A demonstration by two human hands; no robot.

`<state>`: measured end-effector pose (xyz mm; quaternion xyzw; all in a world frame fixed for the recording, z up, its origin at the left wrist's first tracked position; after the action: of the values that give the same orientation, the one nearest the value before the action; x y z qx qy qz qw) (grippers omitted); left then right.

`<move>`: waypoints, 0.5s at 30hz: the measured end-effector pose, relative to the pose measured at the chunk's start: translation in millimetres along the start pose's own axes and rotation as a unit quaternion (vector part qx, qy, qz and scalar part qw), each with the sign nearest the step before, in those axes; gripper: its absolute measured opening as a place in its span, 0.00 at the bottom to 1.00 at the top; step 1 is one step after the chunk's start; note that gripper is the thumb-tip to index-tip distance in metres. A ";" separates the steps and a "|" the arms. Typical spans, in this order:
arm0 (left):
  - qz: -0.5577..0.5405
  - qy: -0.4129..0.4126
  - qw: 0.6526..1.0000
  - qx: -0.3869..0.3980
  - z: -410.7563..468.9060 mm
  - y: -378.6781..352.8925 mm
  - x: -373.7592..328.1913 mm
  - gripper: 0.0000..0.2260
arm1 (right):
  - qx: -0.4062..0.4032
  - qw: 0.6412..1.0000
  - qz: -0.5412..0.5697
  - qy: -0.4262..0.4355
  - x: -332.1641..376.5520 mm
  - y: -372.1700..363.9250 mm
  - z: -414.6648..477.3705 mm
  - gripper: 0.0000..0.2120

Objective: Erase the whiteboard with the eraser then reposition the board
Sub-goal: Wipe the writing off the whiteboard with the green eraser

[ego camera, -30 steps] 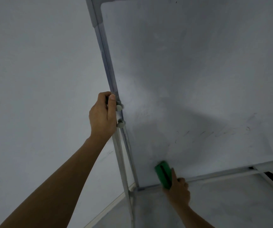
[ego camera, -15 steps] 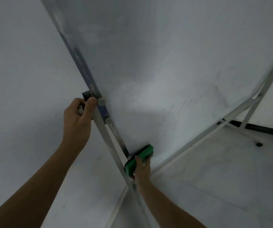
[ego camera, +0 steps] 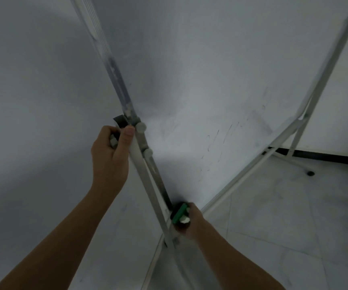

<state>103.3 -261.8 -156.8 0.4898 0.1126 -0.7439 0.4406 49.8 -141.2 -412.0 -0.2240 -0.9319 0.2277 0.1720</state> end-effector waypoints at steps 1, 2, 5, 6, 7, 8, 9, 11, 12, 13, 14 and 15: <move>-0.004 0.000 1.000 0.002 -0.8 0.0 0.7 0.25 | -0.004 1.000 0.000 0.001 8.7 -1.8 3.1 0.12; -0.007 -0.001 1.000 0.002 -0.2 0.6 1.1 0.26 | 0.002 1.000 -0.006 0.026 18.1 -9.6 1.8 0.17; -0.015 0.002 1.000 -0.002 1.0 2.4 1.6 0.27 | 0.042 0.977 -0.050 0.205 37.4 -36.7 -22.7 0.19; -0.015 0.003 1.000 -0.003 1.1 2.2 0.5 0.27 | 0.059 0.956 -0.072 0.280 39.5 -42.6 -28.9 0.20; -0.013 0.003 1.000 -0.004 1.2 0.9 -0.8 0.26 | 0.069 0.930 -0.106 0.345 39.8 -43.6 -31.0 0.23; -0.011 0.003 1.000 -0.003 0.6 -0.4 -2.6 0.26 | 0.070 0.908 -0.141 0.389 36.2 -40.0 -29.2 0.26; -0.007 0.005 1.000 -0.003 0.0 -1.5 -3.8 0.26 | 0.060 0.905 -0.173 0.383 31.8 -32.3 -18.4 0.28; -0.001 0.013 1.000 -0.002 -1.2 -2.9 -5.2 0.25 | -0.007 0.952 -0.173 0.253 30.6 -10.5 7.3 0.26; 0.004 0.016 1.000 -0.002 -0.8 -3.1 -4.8 0.25 | -0.008 0.984 -0.116 0.135 33.0 -4.3 13.3 0.23; 0.010 0.018 1.000 -0.002 -1.5 -3.0 -4.1 0.24 | 0.011 0.997 -0.066 0.042 36.8 -1.4 11.5 0.20; 0.014 0.019 1.000 -0.001 -2.3 -2.7 -3.2 0.22 | 0.027 0.999 -0.014 0.009 43.6 -2.3 9.6 0.18; 0.016 0.017 1.000 -0.001 -2.5 -2.2 -2.1 0.20 | 0.034 0.999 0.006 0.018 53.7 -8.3 10.6 0.19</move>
<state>103.5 -257.9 -156.9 0.5037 0.1130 -0.7279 0.4513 -2.7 -124.9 -405.0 -0.2275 -0.9190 0.2564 0.1946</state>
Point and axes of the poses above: each hand's wrist, its own z-axis towards the middle knuckle, its own y-axis out of the back of the hand, x = y × z, the point moved 2 cm from there along z, towards the middle knuckle, and after that the axes turned 3 degrees about y, right-handed, at the moved point
